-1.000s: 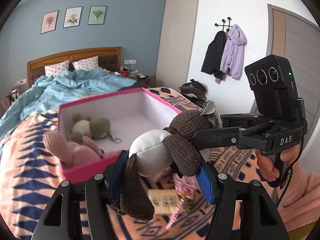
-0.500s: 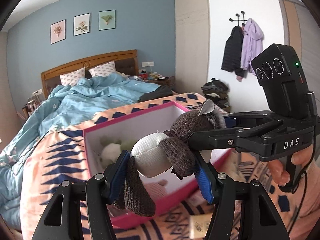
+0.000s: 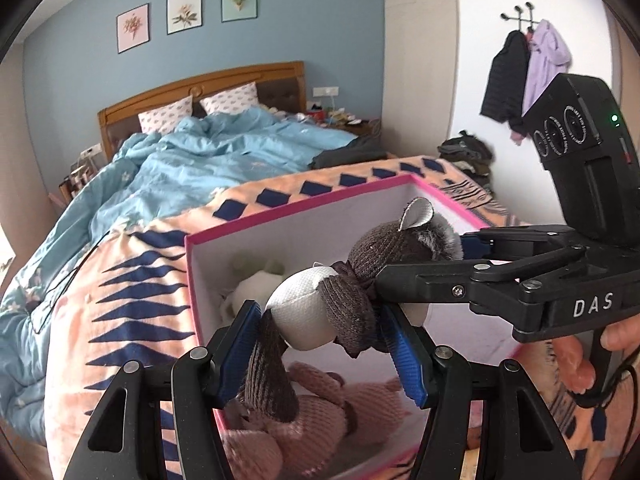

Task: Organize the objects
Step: 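Carry the grey mouse into the pink box and open both grippers, then withdraw both grippers from the box toward the cream teddy bear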

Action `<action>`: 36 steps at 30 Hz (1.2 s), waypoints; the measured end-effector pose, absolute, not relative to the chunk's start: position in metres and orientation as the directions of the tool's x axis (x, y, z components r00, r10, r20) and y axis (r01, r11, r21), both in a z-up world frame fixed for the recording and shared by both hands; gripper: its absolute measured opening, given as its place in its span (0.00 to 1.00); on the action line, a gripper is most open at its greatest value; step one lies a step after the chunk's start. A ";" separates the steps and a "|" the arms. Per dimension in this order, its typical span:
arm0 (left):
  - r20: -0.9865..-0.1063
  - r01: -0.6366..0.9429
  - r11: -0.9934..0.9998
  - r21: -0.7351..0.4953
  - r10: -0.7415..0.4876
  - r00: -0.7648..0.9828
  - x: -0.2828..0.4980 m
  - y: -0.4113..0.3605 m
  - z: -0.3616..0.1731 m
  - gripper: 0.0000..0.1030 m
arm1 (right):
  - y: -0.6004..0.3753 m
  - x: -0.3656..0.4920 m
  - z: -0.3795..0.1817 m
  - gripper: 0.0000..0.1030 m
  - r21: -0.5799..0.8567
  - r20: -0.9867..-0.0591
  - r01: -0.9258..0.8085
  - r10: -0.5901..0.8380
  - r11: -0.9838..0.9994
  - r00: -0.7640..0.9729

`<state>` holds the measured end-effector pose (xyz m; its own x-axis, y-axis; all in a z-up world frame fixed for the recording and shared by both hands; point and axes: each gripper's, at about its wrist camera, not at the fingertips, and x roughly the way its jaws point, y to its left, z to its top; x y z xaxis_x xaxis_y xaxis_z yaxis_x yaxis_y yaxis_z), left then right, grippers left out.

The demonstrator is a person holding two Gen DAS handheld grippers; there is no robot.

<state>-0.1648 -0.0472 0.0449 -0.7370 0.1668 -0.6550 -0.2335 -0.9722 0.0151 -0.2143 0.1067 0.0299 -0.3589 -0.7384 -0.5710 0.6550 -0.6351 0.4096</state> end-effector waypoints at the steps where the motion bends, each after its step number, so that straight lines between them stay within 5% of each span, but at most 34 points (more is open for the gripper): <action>1: -0.662 -0.225 -0.974 0.022 0.154 -0.733 -0.168 -0.047 0.043 0.61 | 0.105 -0.217 0.028 0.58 0.413 -0.576 0.649 -0.736 -0.639 -0.357; 6: -0.712 -0.153 -0.987 0.058 0.067 -0.699 -0.187 -0.055 0.027 0.54 | 0.091 -0.233 0.009 0.58 0.432 -0.631 0.620 -0.711 -0.655 -0.310; 18: -0.702 -0.111 -0.994 0.017 0.067 -0.709 -0.181 -0.070 0.020 0.56 | 0.079 -0.240 -0.007 0.60 0.348 -0.742 0.574 -0.592 -0.741 -0.314; 29: -0.607 -0.142 -0.989 -0.047 0.141 -0.782 -0.145 -0.071 0.040 0.74 | 0.104 -0.218 0.002 0.60 0.378 -0.697 0.595 -0.641 -0.710 -0.321; 31: -0.575 -0.157 -0.986 -0.061 0.163 -0.802 -0.132 -0.068 0.047 0.87 | 0.110 -0.209 0.008 0.60 0.386 -0.674 0.608 -0.663 -0.693 -0.327; 36: -0.484 -0.206 -0.975 -0.079 0.218 -0.848 -0.095 -0.057 0.065 0.87 | 0.134 -0.178 0.030 0.60 0.371 -0.611 0.657 -0.705 -0.656 -0.359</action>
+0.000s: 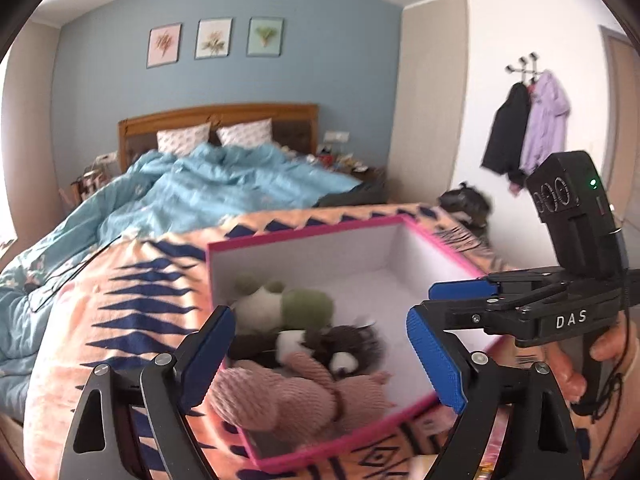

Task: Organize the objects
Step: 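Withdraw both grippers from the box toward the cream teddy bear, then close both grippers on the cream teddy bear and lift it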

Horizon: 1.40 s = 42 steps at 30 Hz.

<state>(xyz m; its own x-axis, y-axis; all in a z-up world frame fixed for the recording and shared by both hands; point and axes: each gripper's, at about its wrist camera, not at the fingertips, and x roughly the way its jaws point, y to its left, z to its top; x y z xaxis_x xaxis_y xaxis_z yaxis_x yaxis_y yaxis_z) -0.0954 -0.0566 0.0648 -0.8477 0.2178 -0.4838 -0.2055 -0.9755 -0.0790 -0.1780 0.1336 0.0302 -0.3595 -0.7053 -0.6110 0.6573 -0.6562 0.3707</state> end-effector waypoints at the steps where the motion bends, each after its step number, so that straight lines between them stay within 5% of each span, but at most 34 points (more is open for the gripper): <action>1: -0.470 -0.216 -0.973 -0.076 0.226 -0.853 -0.089 -0.053 0.067 0.89 | 0.139 -0.173 0.034 0.60 0.368 -0.600 0.664 -0.712 -0.651 -0.365; 2: -0.450 -0.235 -0.969 -0.075 0.244 -0.859 -0.079 -0.048 0.071 0.99 | 0.146 -0.166 0.037 0.60 0.366 -0.590 0.670 -0.717 -0.647 -0.371; 12: -0.392 -0.349 -0.930 -0.116 0.366 -0.844 -0.031 -0.006 0.063 1.00 | 0.213 -0.109 0.036 0.62 0.298 -0.556 0.673 -0.696 -0.677 -0.454; 29: -0.557 -0.458 -0.885 -0.089 0.425 -0.714 -0.037 0.065 0.005 0.99 | 0.275 -0.095 -0.076 0.63 0.312 -0.723 0.509 -0.548 -0.802 -0.421; 34: -0.591 -0.477 -0.876 -0.067 0.420 -0.688 -0.051 0.081 0.002 0.89 | 0.269 -0.090 -0.085 0.63 0.247 -0.741 0.521 -0.506 -0.817 -0.442; 36: -0.603 -0.492 -0.869 -0.062 0.425 -0.675 -0.056 0.088 0.002 0.88 | 0.269 -0.090 -0.089 0.54 0.240 -0.746 0.520 -0.499 -0.819 -0.442; 42: -0.660 -0.527 -0.846 -0.082 0.442 -0.608 -0.075 0.106 -0.009 0.58 | 0.272 -0.084 -0.090 0.33 0.223 -0.737 0.536 -0.500 -0.815 -0.454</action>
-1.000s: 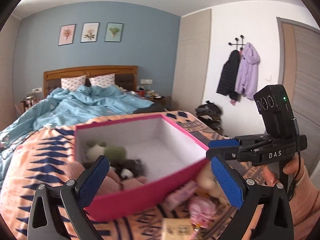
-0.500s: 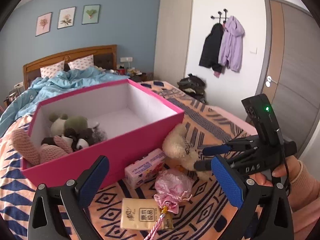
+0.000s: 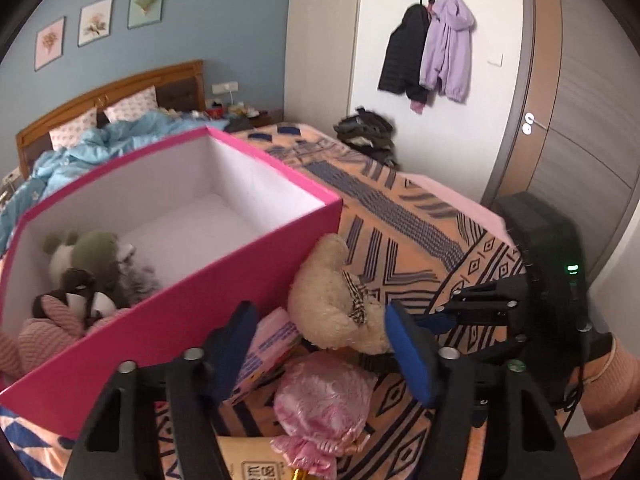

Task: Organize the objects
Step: 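Close both grippers on the cream teddy bear and lift it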

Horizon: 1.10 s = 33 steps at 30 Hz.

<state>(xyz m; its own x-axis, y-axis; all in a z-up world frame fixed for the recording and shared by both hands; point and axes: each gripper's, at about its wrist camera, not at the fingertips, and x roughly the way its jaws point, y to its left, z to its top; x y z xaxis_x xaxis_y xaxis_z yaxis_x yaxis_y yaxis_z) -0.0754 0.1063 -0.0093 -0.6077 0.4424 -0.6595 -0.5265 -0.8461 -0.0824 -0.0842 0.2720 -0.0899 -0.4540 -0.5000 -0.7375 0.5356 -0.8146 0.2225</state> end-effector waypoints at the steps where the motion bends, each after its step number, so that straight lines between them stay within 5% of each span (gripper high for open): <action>1: -0.668 -0.526 -0.846 -0.093 0.444 -0.597 -0.078 0.107 -0.012 0.51 | 0.273 -0.083 -0.089 0.32 0.226 -0.734 0.535 -0.503 -0.814 -0.456; 5: -0.682 -0.534 -0.827 -0.175 0.493 -0.541 -0.082 0.104 -0.019 0.41 | 0.284 -0.077 -0.081 0.28 0.224 -0.712 0.536 -0.512 -0.814 -0.480; 16: -0.674 -0.609 -0.755 -0.242 0.583 -0.455 -0.056 0.104 -0.027 0.40 | 0.297 -0.044 -0.034 0.23 0.150 -0.634 0.609 -0.549 -0.779 -0.545; 23: -0.682 -0.600 -0.766 -0.229 0.566 -0.462 -0.045 0.096 -0.030 0.41 | 0.300 -0.062 -0.052 0.23 0.176 -0.692 0.553 -0.502 -0.815 -0.519; 27: -0.686 -0.576 -0.788 -0.217 0.543 -0.484 -0.044 0.087 -0.030 0.45 | 0.295 -0.062 -0.054 0.37 0.191 -0.691 0.559 -0.515 -0.807 -0.508; 33: -0.683 -0.569 -0.796 -0.203 0.532 -0.500 -0.041 0.080 -0.028 0.49 | 0.283 -0.065 -0.061 0.39 0.172 -0.720 0.581 -0.504 -0.796 -0.477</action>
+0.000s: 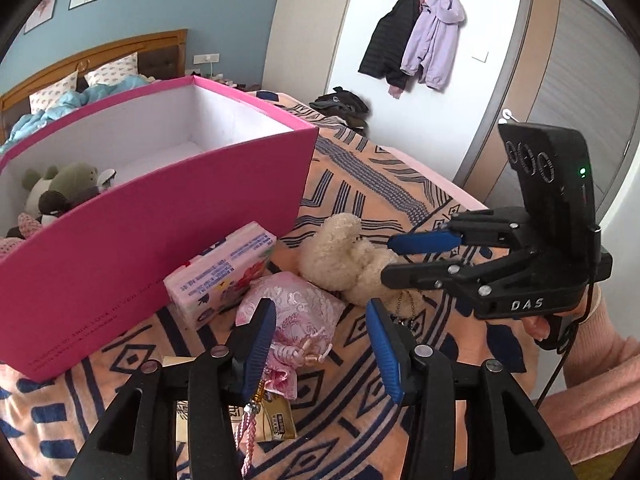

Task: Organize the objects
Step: 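Close both grippers on the cream teddy bear and lift it, then carry the teddy bear with both grippers over the pink box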

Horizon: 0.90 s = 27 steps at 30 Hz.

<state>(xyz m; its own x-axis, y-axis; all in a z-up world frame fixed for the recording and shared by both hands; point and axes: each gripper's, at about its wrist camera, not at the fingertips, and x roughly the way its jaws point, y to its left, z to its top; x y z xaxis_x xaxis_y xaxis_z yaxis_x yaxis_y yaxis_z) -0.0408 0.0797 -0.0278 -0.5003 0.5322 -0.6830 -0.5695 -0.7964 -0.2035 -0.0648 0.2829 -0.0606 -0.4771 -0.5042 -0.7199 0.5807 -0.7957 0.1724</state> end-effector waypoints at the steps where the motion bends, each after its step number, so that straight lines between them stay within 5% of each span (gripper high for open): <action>1: -0.683 -0.570 -0.799 -0.193 0.526 -0.507 -0.041 0.081 -0.027 0.52 | 0.282 -0.065 -0.063 0.39 0.177 -0.722 0.582 -0.506 -0.794 -0.471; 8: -0.681 -0.586 -0.790 -0.180 0.529 -0.505 -0.054 0.096 -0.023 0.54 | 0.275 -0.067 -0.078 0.34 0.175 -0.743 0.580 -0.493 -0.796 -0.452; 27: -0.601 -0.638 -0.737 -0.223 0.619 -0.505 -0.046 0.089 0.009 0.55 | 0.279 -0.057 -0.023 0.33 0.286 -0.606 0.645 -0.655 -0.709 -0.451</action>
